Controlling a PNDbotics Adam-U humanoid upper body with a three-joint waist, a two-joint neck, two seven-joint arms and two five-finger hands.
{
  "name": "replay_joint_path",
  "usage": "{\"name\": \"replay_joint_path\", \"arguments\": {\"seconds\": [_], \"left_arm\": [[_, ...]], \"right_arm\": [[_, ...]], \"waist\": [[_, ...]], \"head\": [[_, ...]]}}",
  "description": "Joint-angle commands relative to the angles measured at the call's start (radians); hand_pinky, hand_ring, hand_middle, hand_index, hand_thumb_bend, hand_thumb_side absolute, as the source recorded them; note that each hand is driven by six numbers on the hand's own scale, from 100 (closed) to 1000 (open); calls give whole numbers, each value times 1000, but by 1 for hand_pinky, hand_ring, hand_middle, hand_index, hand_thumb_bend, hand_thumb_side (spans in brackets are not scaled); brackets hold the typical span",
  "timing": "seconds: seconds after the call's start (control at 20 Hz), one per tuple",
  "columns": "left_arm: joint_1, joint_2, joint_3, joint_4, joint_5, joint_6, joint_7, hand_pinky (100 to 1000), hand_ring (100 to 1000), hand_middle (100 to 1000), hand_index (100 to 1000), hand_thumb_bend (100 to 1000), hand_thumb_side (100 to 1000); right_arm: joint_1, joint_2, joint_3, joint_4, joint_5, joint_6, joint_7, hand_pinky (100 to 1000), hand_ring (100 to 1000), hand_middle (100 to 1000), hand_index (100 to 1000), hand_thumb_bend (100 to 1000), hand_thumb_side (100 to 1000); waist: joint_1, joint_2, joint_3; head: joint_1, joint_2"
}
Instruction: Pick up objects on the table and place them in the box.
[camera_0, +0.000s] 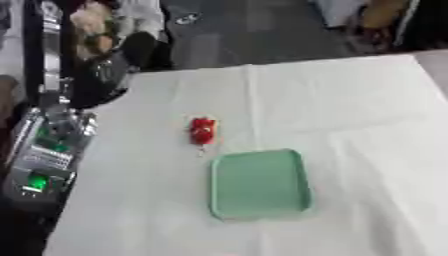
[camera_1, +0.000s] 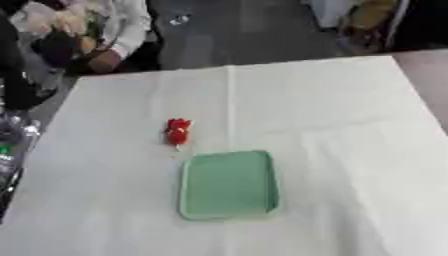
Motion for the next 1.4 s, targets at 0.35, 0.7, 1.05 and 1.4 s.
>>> {"name": "replay_joint_path", "arguments": {"seconds": [0.35, 0.7, 1.05, 1.4], "left_arm": [[-2, 32, 20, -14, -7, 47, -5, 466, 554, 701, 789, 681, 763], [-1, 37, 21, -14, -6, 65, -17, 460, 547, 698, 790, 681, 763], [-29, 106, -2, 3, -9, 185, -140, 439, 524, 667, 802, 676, 795], [-115, 238, -47, 152, -89, 358, -438, 451, 534, 696, 827, 657, 831]], "right_arm": [[-20, -18, 12, -15, 24, -74, -94, 113, 285, 418, 492, 279, 158], [-28, -20, 13, -15, 9, -54, -133, 100, 304, 408, 461, 318, 145], [-23, -14, 8, -15, 3, -49, -205, 100, 398, 423, 453, 190, 343], [-22, -14, 11, -15, 8, 0, -309, 100, 430, 419, 447, 197, 357]], "waist": [[-1, 4, -4], [2, 9, -8], [3, 4, -15], [9, 3, -28]], "head": [[-14, 11], [-26, 11], [-33, 11], [-24, 11]]}}
